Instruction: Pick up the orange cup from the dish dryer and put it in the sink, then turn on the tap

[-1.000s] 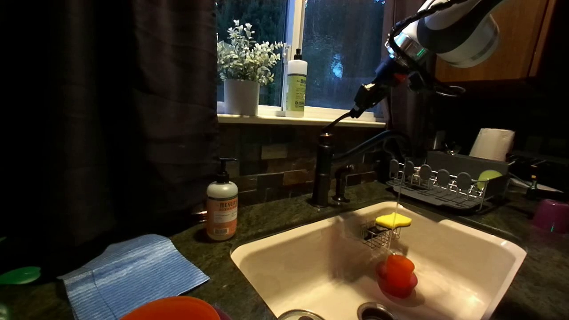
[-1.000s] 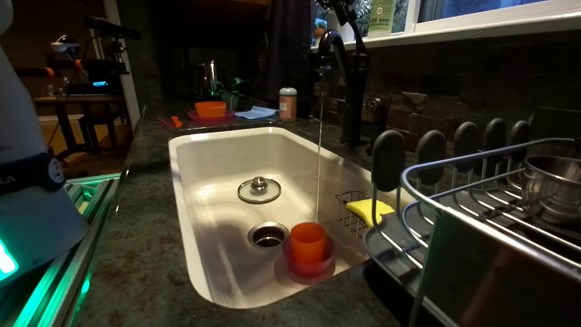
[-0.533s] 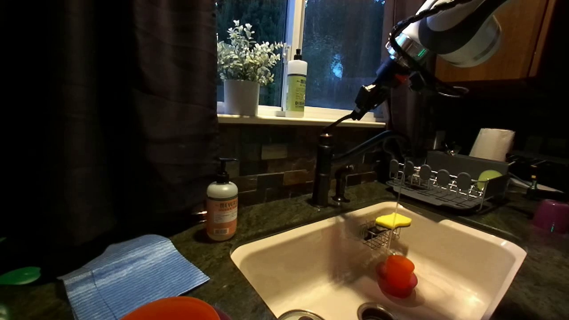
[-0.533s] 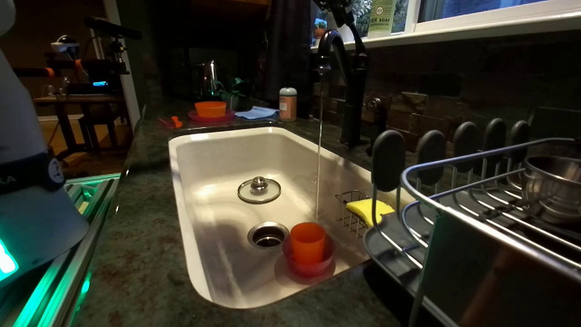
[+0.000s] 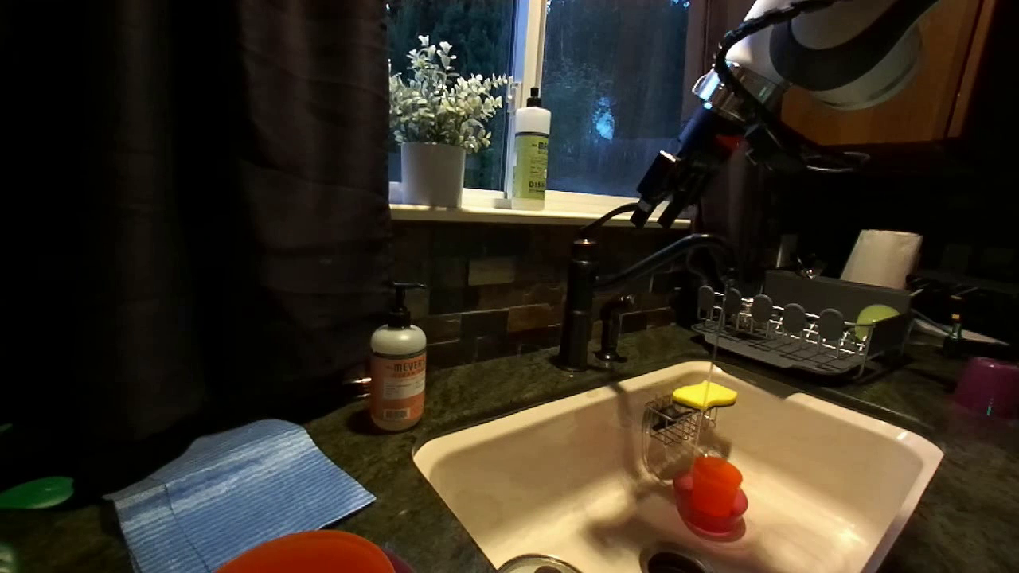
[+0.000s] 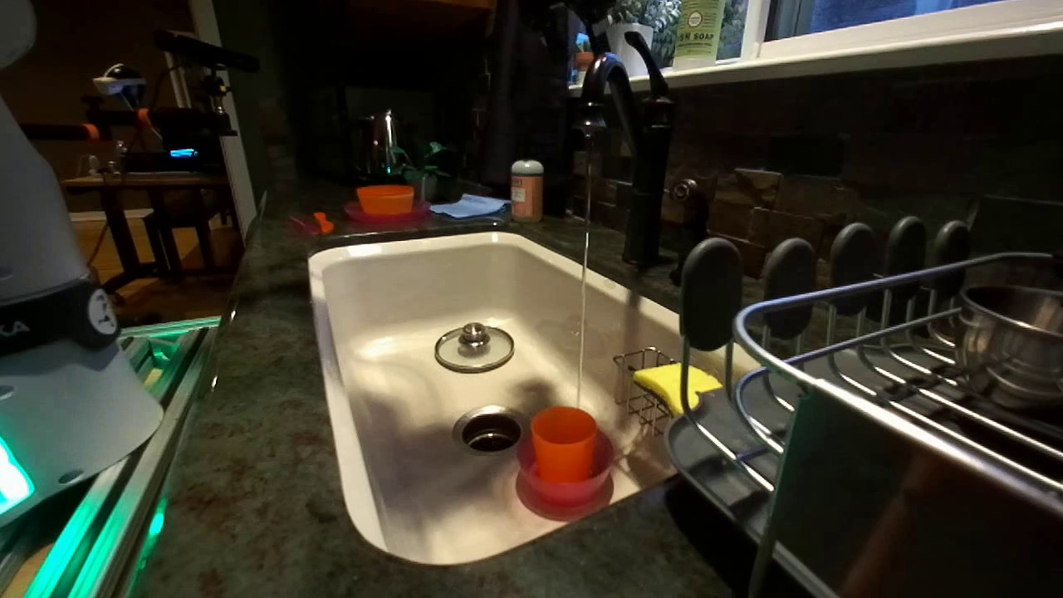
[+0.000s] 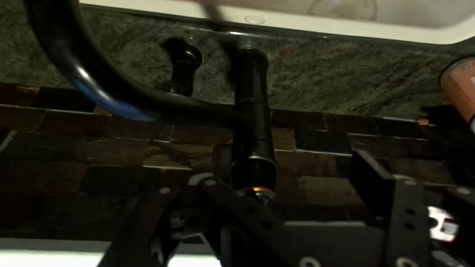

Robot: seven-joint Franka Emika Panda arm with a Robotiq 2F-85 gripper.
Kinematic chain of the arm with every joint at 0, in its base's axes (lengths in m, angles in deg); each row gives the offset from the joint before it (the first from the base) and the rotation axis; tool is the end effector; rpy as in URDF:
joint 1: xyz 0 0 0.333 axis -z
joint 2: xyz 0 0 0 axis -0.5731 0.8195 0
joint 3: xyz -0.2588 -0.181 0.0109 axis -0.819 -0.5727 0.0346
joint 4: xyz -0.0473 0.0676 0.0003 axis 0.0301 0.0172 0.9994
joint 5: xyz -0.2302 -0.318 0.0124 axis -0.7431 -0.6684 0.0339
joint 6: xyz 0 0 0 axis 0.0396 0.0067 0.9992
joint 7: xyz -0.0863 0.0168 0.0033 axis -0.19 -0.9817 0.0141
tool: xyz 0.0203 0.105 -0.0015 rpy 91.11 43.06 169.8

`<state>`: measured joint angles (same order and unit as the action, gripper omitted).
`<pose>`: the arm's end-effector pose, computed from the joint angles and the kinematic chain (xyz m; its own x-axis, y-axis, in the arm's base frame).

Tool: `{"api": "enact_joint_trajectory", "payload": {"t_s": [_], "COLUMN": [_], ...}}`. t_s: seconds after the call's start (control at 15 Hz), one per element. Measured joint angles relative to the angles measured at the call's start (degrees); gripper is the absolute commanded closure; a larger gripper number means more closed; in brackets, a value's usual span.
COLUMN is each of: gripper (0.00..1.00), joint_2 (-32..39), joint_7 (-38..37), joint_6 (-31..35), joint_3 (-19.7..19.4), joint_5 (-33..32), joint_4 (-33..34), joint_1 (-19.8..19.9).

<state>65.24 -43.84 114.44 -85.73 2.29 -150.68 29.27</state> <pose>0.4492 0.0783 0.4822 0.8467 0.1568 0.5085 0.1718 -0.9850 0.0178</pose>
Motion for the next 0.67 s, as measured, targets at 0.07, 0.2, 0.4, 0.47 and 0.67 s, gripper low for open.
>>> {"api": "enact_joint_trajectory", "payload": {"t_s": [0.07,0.2,0.4,0.47,0.67], "gripper": [0.00,0.00,0.00,0.00,0.00], "joint_2": [-1.24,-4.21,-9.54,-11.46,-16.98], "joint_7": [-2.02,-5.60,-8.79,-9.46,-10.37], "joint_6": [-0.90,-2.71,-7.29,-9.16,-13.50], "joint_3": [1.02,2.62,3.86,4.00,3.64], "joint_5": [-1.20,-3.07,-4.62,-4.90,-4.92], "joint_4": [-0.78,-2.58,-5.54,-6.50,-8.90], "joint_1": [0.63,1.89,3.45,3.87,5.29]}}
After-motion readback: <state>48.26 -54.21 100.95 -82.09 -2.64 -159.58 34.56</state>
